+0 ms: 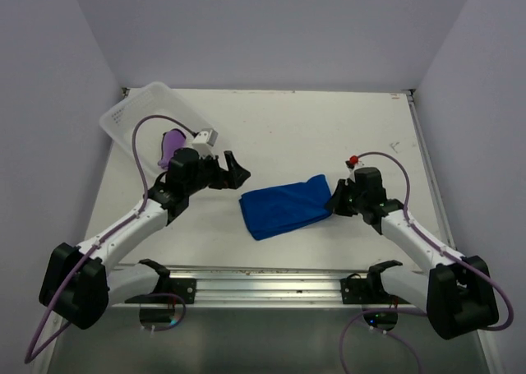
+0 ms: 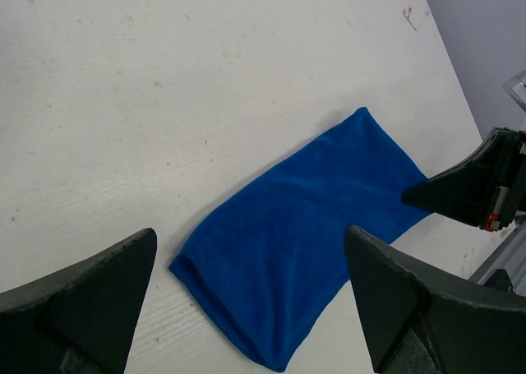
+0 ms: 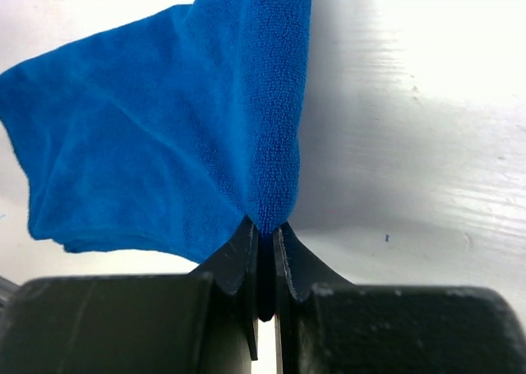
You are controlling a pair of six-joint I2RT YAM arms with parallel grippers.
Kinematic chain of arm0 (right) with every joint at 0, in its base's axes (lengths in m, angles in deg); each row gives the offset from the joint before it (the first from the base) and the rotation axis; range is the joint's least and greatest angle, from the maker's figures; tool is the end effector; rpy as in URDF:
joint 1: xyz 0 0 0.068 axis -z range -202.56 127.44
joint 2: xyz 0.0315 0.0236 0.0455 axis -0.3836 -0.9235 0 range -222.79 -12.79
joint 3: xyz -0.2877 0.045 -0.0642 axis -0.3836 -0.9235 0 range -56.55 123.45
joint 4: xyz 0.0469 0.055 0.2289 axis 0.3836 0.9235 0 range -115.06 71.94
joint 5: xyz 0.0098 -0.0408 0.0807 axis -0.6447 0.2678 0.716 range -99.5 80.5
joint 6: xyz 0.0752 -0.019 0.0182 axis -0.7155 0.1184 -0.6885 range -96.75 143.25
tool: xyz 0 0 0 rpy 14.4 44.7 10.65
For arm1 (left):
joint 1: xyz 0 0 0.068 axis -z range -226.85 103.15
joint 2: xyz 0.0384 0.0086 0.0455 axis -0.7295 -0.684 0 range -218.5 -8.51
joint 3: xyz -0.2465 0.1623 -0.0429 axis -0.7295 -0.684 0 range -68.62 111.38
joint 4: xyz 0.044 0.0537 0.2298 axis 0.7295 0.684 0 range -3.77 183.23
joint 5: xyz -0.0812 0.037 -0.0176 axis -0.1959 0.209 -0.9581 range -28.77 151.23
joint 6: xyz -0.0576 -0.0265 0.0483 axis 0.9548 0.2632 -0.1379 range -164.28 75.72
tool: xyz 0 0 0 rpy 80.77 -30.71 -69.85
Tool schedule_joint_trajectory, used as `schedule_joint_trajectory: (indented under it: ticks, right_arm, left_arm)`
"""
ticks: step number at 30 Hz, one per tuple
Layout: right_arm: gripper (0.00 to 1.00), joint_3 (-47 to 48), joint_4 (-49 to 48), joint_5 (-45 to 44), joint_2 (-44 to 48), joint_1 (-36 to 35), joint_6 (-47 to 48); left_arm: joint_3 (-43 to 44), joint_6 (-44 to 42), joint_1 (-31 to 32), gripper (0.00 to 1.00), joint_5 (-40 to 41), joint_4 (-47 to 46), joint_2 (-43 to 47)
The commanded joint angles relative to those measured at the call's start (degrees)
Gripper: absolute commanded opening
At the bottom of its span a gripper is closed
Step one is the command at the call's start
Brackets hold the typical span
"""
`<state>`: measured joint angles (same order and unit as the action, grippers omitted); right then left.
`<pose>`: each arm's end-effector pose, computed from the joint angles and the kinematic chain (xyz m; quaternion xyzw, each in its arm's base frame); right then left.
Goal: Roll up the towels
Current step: Roll the towel
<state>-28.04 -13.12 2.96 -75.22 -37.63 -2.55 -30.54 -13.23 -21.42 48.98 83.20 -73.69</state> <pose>0.1909 0.0667 0.1954 0.0455 0.9211 0.2246 0.3148 0.2214 -0.1213 0.2716 0.0170 0.8361 -0.3348 0.4343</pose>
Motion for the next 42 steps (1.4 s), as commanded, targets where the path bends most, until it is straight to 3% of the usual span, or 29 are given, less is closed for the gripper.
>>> schedule_joint_trajectory:
  ticks: [1, 11, 25, 34, 42]
  right_arm:
    - [0.00, -0.74, 2.64, -4.20, 0.82, -0.31, 0.84]
    - [0.00, -1.53, 3.53, -10.00, 2.40, -1.36, -0.03]
    - [0.00, -2.32, 5.36, -19.50, 8.12, -7.34, -0.74]
    - [0.00, 2.51, 8.27, -25.38, 4.70, -13.84, 0.22]
    - [0.00, 2.25, 6.08, -26.09, 4.60, -15.16, -1.35]
  left_arm:
    - [-0.12, 0.33, 1.37, 1.00, 2.14, -6.46, -0.73]
    - [1.81, 2.70, 4.10, 1.00, -0.67, -12.62, -8.80]
    - [6.39, 4.02, 9.19, 0.99, 1.79, -12.26, -15.32]
    - [8.41, 4.11, 10.60, 1.00, 1.88, -12.44, -17.25]
    - [12.80, 1.91, 10.60, 1.00, 0.82, -7.52, -19.10]
